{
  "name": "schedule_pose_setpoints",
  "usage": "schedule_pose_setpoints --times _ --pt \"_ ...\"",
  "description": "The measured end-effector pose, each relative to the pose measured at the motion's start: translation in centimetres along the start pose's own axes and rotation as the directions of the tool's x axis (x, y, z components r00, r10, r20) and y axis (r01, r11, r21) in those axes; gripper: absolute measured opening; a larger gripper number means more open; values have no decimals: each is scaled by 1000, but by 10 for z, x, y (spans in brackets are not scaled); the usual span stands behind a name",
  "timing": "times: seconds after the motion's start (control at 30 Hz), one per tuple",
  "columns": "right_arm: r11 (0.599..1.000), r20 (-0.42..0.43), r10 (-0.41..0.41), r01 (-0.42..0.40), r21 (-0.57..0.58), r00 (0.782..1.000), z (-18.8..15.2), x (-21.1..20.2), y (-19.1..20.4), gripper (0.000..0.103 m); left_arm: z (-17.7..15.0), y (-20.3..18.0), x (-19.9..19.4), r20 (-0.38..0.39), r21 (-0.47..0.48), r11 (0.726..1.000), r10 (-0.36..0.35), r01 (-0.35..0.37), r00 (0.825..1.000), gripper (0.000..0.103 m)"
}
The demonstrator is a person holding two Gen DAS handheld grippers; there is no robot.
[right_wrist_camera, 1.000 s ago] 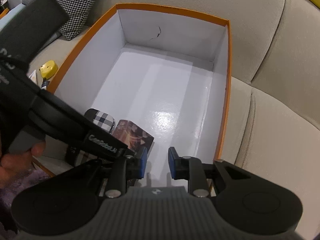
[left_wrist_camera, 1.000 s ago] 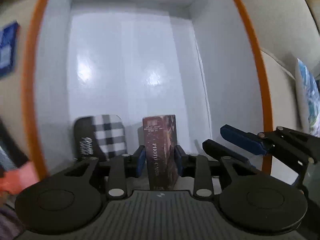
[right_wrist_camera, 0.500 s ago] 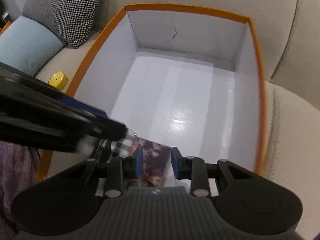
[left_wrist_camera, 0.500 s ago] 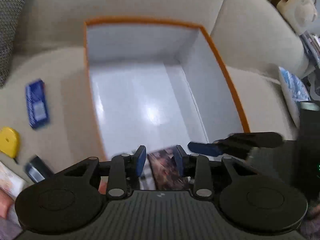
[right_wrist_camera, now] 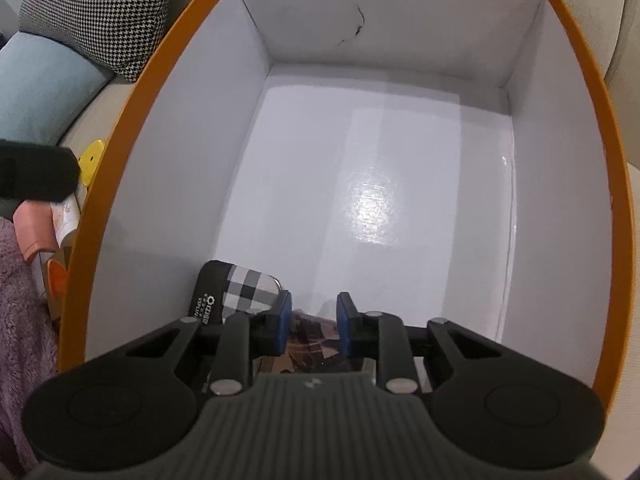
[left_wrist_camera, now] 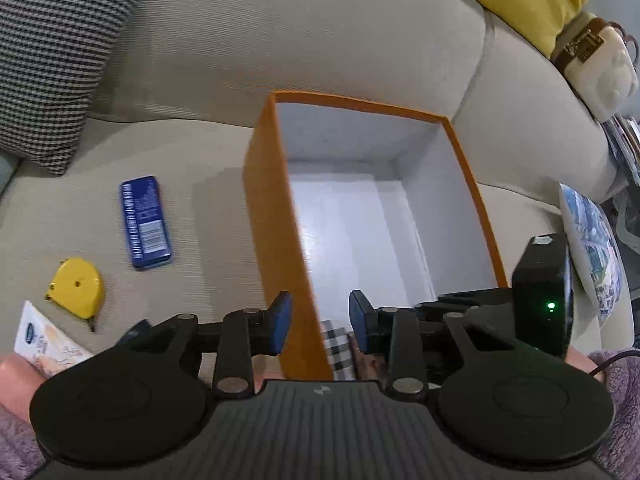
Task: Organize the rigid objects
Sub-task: 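Grasp the white Vaseline tube with the left gripper while the right grasps the black deodorant can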
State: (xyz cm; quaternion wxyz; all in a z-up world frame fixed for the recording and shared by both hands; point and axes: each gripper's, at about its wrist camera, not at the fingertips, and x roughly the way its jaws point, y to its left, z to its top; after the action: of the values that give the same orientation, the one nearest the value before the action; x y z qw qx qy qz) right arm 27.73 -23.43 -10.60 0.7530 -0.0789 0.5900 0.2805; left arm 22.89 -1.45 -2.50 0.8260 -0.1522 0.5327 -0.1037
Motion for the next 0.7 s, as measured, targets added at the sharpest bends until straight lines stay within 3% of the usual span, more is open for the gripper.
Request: schedule_pose_setpoints --times 0.1,0.23,0.47,0.57,0.7 --pt "1000 12 -19 19 -9 1000 0 -2 6 25 -2 12 -12 10 -6 1000 11 -11 1000 38" --pt "1000 93 -15 15 8 996 -2 -27 18 26 -4 32 -35 40 -15 999 39 -39 998 38" --pt "996 271 83 -86 -2 959 -2 -85 64 26 -17 91 -72 48 -82 986 150 -146 988 38" --pt "988 286 151 -144 -46 946 2 -89 95 26 -30 114 -78 17 -118 977 181 -178 983 38" --pt "977 249 213 -199 -77 945 5 -70 133 26 -48 142 -80 -14 -174 961 217 -216 976 40"
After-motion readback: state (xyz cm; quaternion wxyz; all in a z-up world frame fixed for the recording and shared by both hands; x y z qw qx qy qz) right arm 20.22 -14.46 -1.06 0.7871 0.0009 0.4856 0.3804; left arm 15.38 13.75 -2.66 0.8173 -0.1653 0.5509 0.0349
